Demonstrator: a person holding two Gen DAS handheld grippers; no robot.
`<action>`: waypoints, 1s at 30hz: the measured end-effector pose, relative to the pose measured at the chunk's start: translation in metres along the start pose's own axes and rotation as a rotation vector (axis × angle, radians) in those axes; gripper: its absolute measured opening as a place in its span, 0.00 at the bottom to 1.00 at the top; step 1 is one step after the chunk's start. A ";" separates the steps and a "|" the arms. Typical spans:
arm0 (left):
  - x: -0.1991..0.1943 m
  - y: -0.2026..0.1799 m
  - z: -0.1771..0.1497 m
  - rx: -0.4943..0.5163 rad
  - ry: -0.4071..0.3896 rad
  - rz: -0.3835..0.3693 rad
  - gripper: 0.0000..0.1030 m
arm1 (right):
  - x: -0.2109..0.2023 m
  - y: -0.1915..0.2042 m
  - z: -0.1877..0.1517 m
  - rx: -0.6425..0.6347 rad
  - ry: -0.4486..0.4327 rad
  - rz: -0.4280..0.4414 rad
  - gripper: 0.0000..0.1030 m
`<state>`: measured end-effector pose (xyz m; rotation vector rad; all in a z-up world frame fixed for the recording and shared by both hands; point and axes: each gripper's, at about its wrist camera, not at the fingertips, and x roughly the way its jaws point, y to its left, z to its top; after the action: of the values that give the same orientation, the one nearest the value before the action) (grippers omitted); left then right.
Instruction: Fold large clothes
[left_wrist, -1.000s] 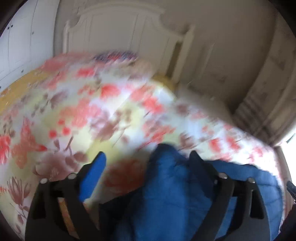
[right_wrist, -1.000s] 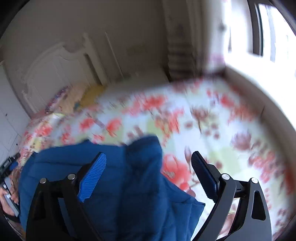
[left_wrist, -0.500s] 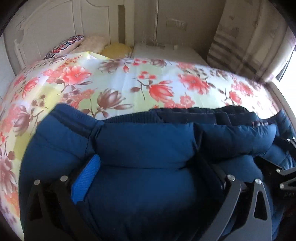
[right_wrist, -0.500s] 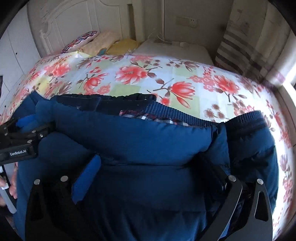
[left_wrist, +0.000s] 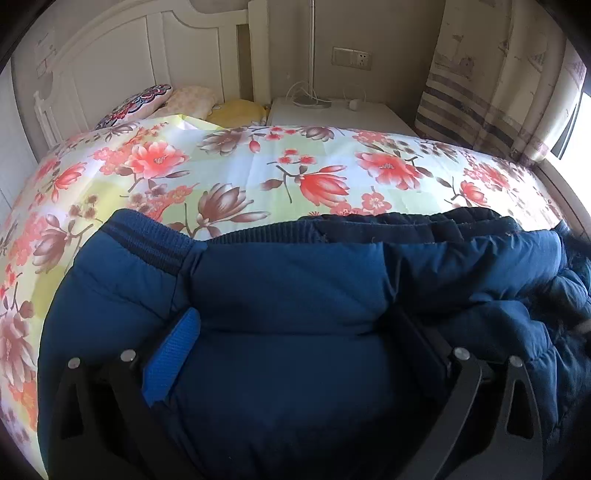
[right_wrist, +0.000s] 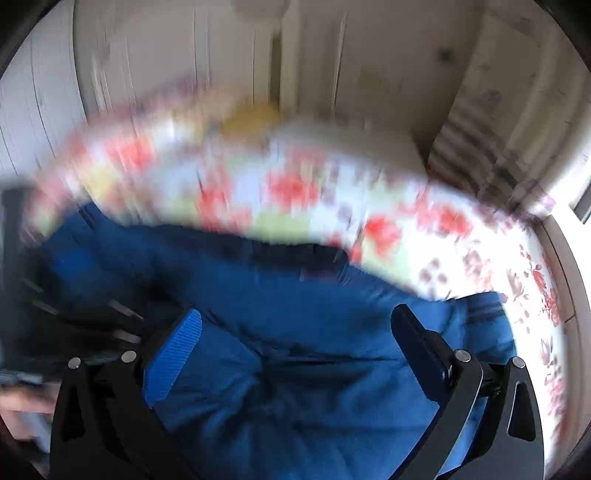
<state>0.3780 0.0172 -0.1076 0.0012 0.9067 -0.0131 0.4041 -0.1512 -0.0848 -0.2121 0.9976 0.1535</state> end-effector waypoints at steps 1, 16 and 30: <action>0.000 0.002 0.000 -0.010 -0.002 -0.004 0.98 | 0.007 0.000 -0.001 0.005 0.012 0.011 0.96; 0.000 0.004 -0.001 -0.023 -0.001 -0.021 0.98 | 0.009 -0.149 -0.039 0.470 -0.012 0.104 0.96; -0.128 0.106 -0.107 -0.195 -0.110 -0.293 0.98 | -0.132 -0.166 -0.214 0.255 -0.218 0.455 0.96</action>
<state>0.2163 0.1256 -0.0735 -0.3108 0.7885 -0.1952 0.1960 -0.3687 -0.0679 0.2641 0.8255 0.4513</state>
